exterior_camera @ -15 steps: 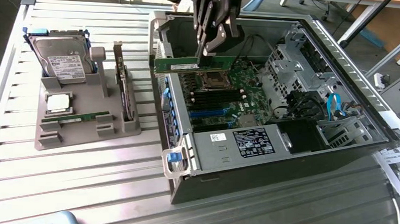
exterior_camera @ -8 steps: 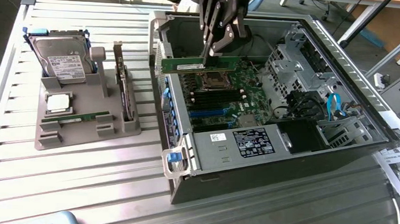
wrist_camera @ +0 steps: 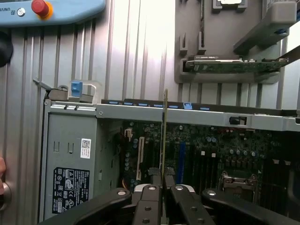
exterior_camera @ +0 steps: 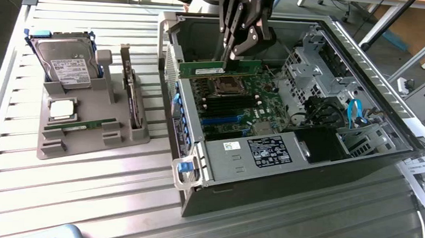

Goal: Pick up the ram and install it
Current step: 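Pick up the ram and move it above insertion slot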

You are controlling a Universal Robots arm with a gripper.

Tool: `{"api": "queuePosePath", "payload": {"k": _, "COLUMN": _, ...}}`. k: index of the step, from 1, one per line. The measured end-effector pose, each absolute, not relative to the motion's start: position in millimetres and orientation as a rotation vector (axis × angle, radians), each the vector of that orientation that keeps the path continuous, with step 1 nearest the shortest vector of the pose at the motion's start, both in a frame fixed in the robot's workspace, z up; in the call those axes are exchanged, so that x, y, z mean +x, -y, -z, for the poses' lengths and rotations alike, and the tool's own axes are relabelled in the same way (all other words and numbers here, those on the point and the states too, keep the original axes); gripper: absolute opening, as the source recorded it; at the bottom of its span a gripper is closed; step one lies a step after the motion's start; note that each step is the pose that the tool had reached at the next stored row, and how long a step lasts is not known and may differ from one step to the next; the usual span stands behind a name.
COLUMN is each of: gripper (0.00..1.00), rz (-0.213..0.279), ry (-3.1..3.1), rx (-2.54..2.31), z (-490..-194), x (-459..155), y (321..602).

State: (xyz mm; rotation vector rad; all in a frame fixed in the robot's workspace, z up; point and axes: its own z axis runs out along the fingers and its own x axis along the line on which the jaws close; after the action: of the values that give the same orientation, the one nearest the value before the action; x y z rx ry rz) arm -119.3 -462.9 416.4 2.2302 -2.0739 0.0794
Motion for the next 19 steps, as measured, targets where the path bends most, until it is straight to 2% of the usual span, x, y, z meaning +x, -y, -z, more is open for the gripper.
{"api": "queuePosePath", "payload": {"k": 19, "gripper": 0.14, "rz": -0.089, "ry": 2.069, "rx": 2.225, "z": -416, "x": -93, "y": 463}}
